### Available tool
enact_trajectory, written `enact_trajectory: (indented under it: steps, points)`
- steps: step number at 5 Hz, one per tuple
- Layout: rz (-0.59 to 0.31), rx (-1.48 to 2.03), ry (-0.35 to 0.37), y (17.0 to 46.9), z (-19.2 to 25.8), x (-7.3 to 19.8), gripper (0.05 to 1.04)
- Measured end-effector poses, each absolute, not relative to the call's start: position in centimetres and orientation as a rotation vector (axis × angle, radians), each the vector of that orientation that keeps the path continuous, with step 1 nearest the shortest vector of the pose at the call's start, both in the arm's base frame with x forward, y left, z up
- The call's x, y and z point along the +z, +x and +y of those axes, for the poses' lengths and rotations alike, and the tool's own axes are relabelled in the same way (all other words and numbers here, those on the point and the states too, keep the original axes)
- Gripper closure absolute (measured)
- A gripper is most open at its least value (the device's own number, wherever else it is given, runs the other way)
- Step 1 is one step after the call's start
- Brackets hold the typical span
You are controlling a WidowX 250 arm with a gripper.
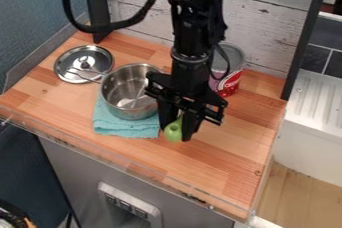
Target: Move the green spatula to the left side of its length
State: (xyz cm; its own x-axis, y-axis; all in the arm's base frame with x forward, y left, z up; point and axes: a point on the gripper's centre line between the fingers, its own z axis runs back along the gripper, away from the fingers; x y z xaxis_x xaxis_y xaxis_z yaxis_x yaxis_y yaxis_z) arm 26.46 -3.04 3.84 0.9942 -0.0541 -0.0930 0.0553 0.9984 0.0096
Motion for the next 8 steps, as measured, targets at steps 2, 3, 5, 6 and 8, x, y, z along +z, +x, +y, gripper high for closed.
enact_trajectory:
  steps: [2, 3, 5, 6, 8]
  points:
    - [0.027, -0.078, 0.047, 27.0, -2.9, 0.8, 0.698]
    - [-0.024, -0.074, 0.044, 27.3, -3.1, 0.0, 0.698]
    - [-0.02, -0.075, 0.009, 26.8, -4.5, -0.1, 0.327]
    - [-0.031, -0.077, 0.0, 26.7, -4.7, 1.3, 0.094]
    - [-0.095, -0.113, 0.019, 26.6, -3.8, 6.2, 0.083]
